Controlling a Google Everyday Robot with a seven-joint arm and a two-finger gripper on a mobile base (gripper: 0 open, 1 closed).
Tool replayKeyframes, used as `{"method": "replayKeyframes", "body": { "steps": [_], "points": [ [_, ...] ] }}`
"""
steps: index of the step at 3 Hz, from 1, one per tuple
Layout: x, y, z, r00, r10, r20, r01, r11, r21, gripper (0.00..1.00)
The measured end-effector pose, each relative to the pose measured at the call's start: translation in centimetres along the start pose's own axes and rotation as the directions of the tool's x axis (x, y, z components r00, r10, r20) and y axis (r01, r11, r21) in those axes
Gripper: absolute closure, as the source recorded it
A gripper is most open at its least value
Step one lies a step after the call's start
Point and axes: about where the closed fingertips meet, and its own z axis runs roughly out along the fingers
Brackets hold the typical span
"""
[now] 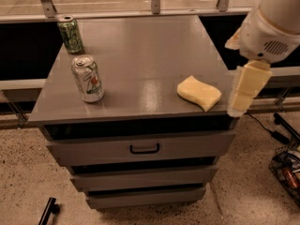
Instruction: Move sponge near 7up can
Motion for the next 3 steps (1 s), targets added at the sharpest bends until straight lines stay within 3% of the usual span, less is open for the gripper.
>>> {"method": "replayKeyframes", "body": {
  "steps": [1, 3],
  "points": [
    [-0.7, -1.1, 3.3, 1.000, -0.007, -0.004, 0.007, 0.9996, -0.027, 0.00],
    [0.4, -3.3, 8.4, 0.998, 0.058, 0.027, -0.055, 0.9950, -0.083, 0.00]
  ]
}}
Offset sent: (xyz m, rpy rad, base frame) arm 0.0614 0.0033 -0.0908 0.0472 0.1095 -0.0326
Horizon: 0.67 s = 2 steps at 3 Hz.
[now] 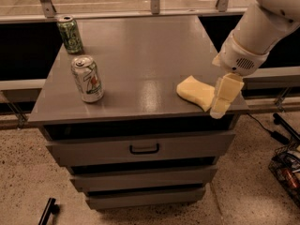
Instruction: Move sponge near 7up can
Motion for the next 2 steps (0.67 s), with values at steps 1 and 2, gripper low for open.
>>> {"method": "replayKeyframes", "body": {
  "steps": [1, 2],
  "points": [
    [-0.1, -0.2, 2.0, 0.998, 0.035, 0.043, -0.033, 0.9989, -0.034, 0.00],
    [-0.4, -0.2, 3.4, 0.995, 0.065, 0.079, -0.061, 0.9968, -0.052, 0.18]
  ]
}}
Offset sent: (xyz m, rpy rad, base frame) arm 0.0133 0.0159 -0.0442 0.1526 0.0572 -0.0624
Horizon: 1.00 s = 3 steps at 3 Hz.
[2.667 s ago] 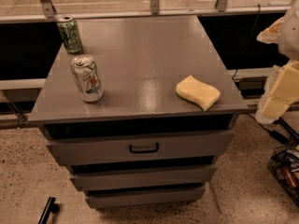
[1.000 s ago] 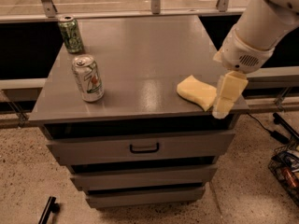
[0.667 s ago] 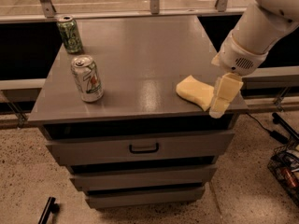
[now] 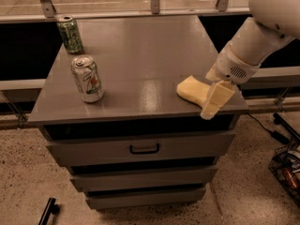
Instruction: Move sponge near 7up can
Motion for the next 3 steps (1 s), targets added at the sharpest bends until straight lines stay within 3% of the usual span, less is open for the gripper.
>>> {"method": "replayKeyframes", "body": {
  "steps": [3],
  "points": [
    [-0.11, 0.10, 1.08, 0.999, 0.040, 0.029, -0.040, 0.9992, 0.003, 0.88]
  ]
}}
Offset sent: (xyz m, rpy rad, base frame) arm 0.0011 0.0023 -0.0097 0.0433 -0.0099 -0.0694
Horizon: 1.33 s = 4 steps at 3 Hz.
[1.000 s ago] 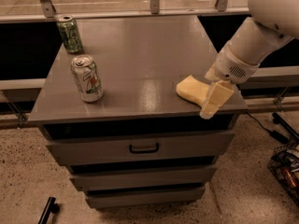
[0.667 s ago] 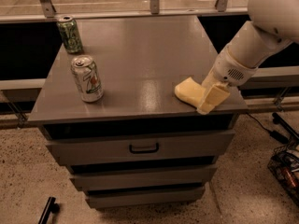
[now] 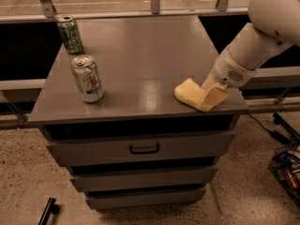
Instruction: Move sponge near 7up can
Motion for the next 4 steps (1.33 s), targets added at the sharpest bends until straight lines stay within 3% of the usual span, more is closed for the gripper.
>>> {"method": "replayKeyframes", "body": {
  "steps": [1, 2, 3, 4],
  "points": [
    [-0.5, 0.2, -0.8, 1.000, -0.020, 0.016, 0.020, 0.9998, 0.002, 1.00],
    [-2.3, 0.3, -2.7, 0.996, -0.071, 0.047, 0.070, 0.9972, 0.027, 1.00],
    [-5.2, 0.8, -3.4, 0.988, -0.145, 0.058, 0.144, 0.9894, 0.022, 1.00],
    [-8.8, 2.0, -2.0, 0.969, -0.240, 0.055, 0.242, 0.9698, -0.033, 1.00]
  ]
}}
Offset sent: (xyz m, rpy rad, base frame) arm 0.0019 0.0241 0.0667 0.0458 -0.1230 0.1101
